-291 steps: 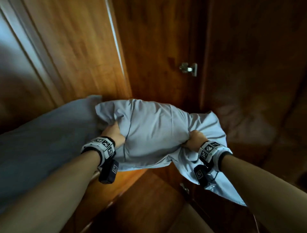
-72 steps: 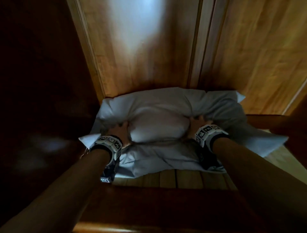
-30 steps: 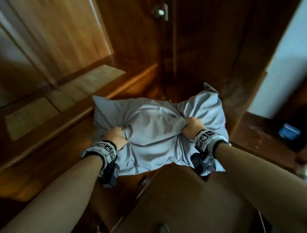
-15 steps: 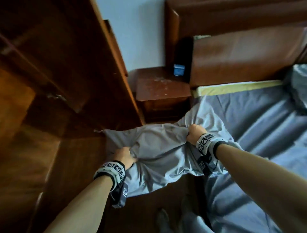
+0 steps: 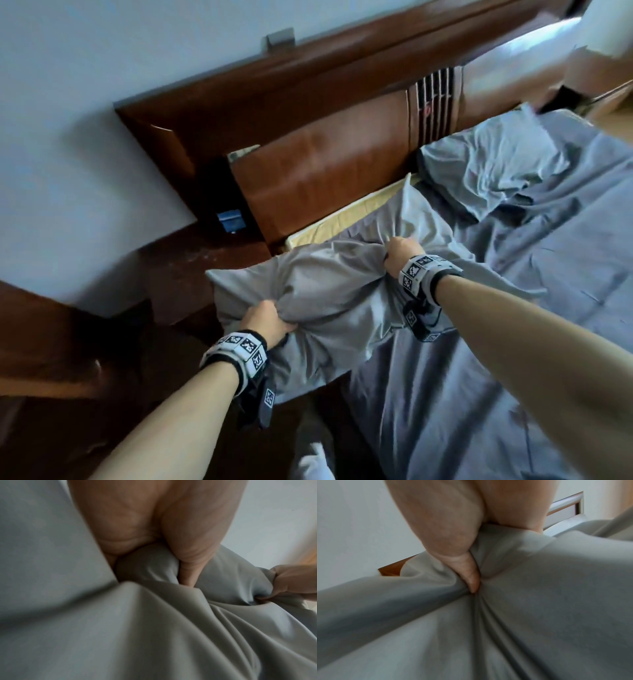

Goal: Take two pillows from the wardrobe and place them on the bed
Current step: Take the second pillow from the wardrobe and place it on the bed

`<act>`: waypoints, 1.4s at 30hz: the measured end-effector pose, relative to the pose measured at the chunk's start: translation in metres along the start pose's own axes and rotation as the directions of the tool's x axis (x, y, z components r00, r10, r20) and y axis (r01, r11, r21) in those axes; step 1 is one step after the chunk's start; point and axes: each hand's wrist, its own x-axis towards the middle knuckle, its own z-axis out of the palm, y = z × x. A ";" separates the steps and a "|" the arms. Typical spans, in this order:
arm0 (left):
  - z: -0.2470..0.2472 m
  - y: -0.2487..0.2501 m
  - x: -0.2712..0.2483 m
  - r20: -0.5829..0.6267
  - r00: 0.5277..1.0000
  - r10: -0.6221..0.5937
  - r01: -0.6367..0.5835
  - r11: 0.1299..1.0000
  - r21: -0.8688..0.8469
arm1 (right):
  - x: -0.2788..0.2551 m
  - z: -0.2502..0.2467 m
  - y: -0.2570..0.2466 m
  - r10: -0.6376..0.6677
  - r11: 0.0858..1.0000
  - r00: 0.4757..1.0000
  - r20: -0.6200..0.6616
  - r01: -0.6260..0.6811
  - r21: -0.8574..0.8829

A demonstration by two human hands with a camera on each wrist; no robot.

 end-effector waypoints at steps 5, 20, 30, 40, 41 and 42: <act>-0.022 0.053 0.120 0.035 0.993 0.109 -0.110 0.994 0.028 | 0.094 -0.030 0.021 0.142 0.989 0.989 -0.032 -0.140 0.057; -0.013 0.177 0.337 0.077 0.990 0.116 -0.106 0.987 -0.124 | 0.312 -0.075 0.092 0.232 0.972 0.970 -0.076 -0.234 -0.012; 0.123 0.227 0.478 0.083 0.997 0.001 0.011 0.989 -0.148 | 0.501 0.019 0.195 0.161 0.987 0.984 -0.071 -0.162 -0.008; 0.258 0.217 0.574 0.233 0.972 0.002 -0.001 1.000 -0.003 | 0.588 0.154 0.281 0.297 0.955 0.947 0.121 -0.296 -0.029; 0.264 0.216 0.578 0.230 0.973 0.014 -0.020 1.000 0.023 | 0.591 0.165 0.284 0.294 0.955 0.947 0.127 -0.295 -0.010; 0.269 0.215 0.581 0.227 0.974 0.028 -0.038 0.998 0.043 | 0.593 0.173 0.287 0.292 0.956 0.948 0.130 -0.295 0.002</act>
